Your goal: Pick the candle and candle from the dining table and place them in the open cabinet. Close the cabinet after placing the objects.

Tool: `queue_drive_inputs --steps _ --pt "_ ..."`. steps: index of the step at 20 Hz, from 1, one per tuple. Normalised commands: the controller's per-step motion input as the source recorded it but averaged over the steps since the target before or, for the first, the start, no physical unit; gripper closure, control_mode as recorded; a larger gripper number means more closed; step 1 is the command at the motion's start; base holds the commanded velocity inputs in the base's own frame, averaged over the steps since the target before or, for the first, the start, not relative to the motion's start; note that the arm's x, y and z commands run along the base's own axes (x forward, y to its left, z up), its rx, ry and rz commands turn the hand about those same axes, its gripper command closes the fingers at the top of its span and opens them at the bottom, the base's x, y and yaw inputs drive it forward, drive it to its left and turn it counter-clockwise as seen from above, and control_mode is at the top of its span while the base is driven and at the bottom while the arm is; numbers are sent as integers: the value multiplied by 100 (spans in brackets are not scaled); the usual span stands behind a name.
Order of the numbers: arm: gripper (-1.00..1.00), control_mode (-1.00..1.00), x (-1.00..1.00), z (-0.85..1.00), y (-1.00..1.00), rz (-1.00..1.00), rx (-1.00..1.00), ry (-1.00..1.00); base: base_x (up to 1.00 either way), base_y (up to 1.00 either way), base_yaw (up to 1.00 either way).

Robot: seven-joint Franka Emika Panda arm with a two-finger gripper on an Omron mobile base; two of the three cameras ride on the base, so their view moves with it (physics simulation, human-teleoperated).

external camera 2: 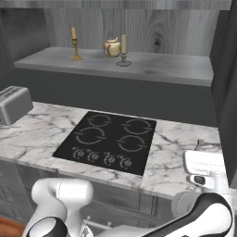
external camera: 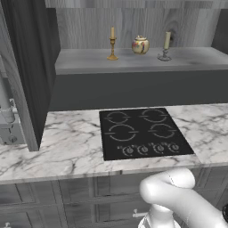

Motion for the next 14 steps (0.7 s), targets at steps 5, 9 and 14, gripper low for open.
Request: queue_drive_inputs --steps 5,9,14 --pt "-100 -100 14 -2 -31 0 4 0 0 0 0" --pt "-100 -100 18 -6 -27 0 0 0 0 0 0" --pt "-100 -100 23 -3 -28 0 0 0 0 0 0"
